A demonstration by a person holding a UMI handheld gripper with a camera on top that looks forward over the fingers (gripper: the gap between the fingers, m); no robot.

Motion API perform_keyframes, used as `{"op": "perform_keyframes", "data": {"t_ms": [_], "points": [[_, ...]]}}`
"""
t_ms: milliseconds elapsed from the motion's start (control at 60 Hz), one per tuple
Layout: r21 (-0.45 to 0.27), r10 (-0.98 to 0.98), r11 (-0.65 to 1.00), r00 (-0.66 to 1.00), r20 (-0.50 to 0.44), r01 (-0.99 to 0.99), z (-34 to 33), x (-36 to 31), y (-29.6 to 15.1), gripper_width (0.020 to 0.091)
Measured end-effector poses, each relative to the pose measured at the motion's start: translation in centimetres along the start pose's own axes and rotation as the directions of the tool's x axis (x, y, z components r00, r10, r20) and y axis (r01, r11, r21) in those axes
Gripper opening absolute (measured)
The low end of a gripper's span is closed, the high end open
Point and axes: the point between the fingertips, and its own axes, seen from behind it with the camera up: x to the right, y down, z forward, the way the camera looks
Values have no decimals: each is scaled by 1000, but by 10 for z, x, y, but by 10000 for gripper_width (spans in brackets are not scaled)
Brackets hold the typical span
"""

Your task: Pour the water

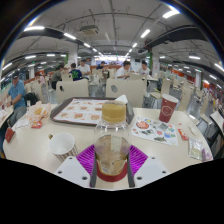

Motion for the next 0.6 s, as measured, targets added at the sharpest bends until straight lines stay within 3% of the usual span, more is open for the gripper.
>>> {"op": "perform_keyframes", "data": {"t_ms": [100, 133, 200, 250, 317, 483, 600], "points": [[-15, 7, 1000, 1000, -16, -7, -1, 1, 3, 513], [-50, 14, 999, 1000, -21, -15, -1, 3, 6, 603], [-71, 30, 997, 999, -20, -31, -9, 0, 6, 855], [-82, 27, 996, 999, -35, -30, -20, 1, 5, 825], [-98, 15, 995, 998, -60, -21, -42, -1, 1, 855], [-170, 20, 985, 996, -92, -35, -110, -20, 2, 852], [-183, 21, 982, 993, -113, -41, -162, -37, 0, 850]]}}
